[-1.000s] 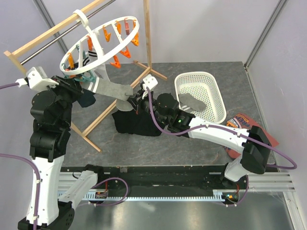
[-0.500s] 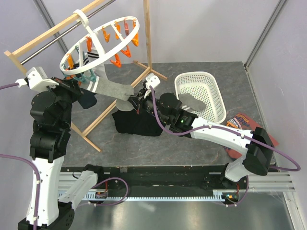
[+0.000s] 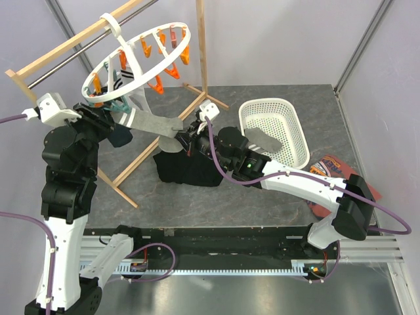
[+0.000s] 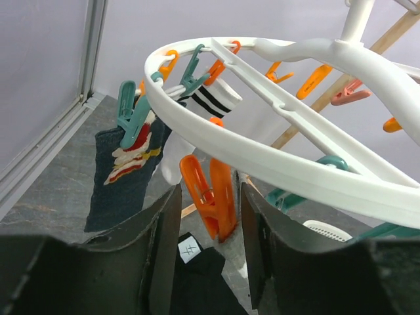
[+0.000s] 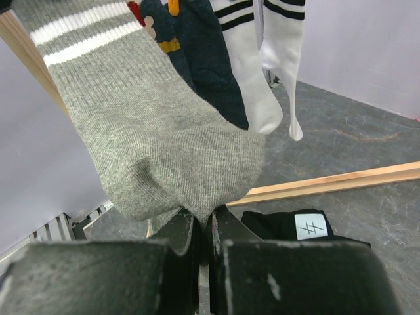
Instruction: Remove the socks clipped to the hanger
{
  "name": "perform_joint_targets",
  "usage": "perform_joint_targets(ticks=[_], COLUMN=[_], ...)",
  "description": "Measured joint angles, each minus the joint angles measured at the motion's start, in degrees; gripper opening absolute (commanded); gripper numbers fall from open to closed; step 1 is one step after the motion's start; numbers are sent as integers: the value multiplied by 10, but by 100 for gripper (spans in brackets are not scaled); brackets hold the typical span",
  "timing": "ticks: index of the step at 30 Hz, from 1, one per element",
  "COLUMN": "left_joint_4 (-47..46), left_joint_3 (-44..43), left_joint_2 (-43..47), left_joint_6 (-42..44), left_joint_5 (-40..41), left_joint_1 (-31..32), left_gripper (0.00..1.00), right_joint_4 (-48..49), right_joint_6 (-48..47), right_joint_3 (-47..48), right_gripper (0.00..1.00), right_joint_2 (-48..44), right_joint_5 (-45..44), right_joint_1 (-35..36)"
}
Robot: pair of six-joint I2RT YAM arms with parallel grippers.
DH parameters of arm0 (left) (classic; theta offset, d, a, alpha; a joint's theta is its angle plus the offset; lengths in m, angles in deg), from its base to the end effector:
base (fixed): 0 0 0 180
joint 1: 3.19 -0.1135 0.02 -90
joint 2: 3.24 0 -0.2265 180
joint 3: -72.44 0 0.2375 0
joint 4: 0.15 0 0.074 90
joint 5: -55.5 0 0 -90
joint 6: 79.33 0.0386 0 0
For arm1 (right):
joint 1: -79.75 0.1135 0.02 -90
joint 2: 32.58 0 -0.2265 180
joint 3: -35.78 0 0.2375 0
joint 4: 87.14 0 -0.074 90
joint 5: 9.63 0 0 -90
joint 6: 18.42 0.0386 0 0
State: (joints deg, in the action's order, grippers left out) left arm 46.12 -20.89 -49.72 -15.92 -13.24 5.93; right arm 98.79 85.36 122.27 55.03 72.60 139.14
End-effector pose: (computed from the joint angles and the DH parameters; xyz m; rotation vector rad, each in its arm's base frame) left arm 0.1369 -0.0078 0.4521 -0.5216 1.4754 -0.2015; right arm 0.1877 0.3071 0.3446 -0.4967 1.4775 0.9230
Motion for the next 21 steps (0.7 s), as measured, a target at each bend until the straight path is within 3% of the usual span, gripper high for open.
perform_joint_targets(ticks=[21], left_joint_4=[60], left_joint_3=[-23], left_joint_2=[-17], left_joint_6=[-12], left_joint_5=[27], left_joint_1=[0], left_gripper=[54], right_joint_4=[-9], right_joint_6=[2], right_joint_3=[12], right_gripper=[0], right_joint_2=[0], right_joint_5=[2], right_joint_1=[0])
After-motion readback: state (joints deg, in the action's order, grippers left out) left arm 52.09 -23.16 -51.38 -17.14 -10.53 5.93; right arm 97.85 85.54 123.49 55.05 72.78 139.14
